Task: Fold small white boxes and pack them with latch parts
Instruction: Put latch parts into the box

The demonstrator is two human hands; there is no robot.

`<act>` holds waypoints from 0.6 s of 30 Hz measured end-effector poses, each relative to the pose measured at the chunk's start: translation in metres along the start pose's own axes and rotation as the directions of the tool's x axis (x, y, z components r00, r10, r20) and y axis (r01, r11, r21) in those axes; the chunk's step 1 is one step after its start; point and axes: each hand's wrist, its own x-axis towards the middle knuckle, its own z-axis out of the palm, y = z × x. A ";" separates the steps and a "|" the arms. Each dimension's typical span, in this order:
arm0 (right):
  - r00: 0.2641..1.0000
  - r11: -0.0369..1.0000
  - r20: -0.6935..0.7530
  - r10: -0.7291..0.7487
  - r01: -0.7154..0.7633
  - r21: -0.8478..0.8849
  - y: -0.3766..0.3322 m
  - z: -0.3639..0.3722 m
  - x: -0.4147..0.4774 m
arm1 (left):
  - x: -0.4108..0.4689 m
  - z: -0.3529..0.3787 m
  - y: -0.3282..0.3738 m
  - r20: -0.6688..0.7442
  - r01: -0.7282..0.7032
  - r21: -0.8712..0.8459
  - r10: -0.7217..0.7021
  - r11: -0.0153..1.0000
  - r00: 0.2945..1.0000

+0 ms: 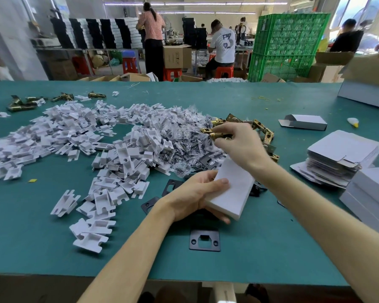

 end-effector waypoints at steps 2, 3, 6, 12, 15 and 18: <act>0.996 0.994 0.064 -0.067 0.071 -0.078 -0.009 0.022 -0.004 | 0.000 0.001 0.000 -0.009 -0.009 0.003 0.009 1.000 1.000; 0.990 0.990 0.111 -0.087 0.098 -0.101 -0.014 0.036 -0.006 | -0.002 0.001 0.001 -0.024 -0.029 0.017 0.030 0.999 0.999; 0.950 0.970 0.267 -0.161 0.202 -0.135 -0.030 0.079 -0.007 | -0.003 -0.003 -0.008 -0.065 -0.056 0.046 0.059 0.997 0.996; 0.861 0.884 0.470 -0.194 0.361 -0.298 -0.055 0.146 0.008 | 0.002 0.000 -0.001 -0.161 -0.102 0.169 0.129 0.980 0.978; 0.871 0.845 0.446 -0.207 0.389 -0.368 -0.055 0.158 0.010 | 0.008 0.005 0.001 -0.266 -0.078 0.033 0.084 0.996 0.960; 0.900 0.859 0.350 -0.259 0.381 -0.343 -0.055 0.159 0.010 | 0.011 0.003 0.002 -0.299 -0.092 0.000 0.088 0.996 0.950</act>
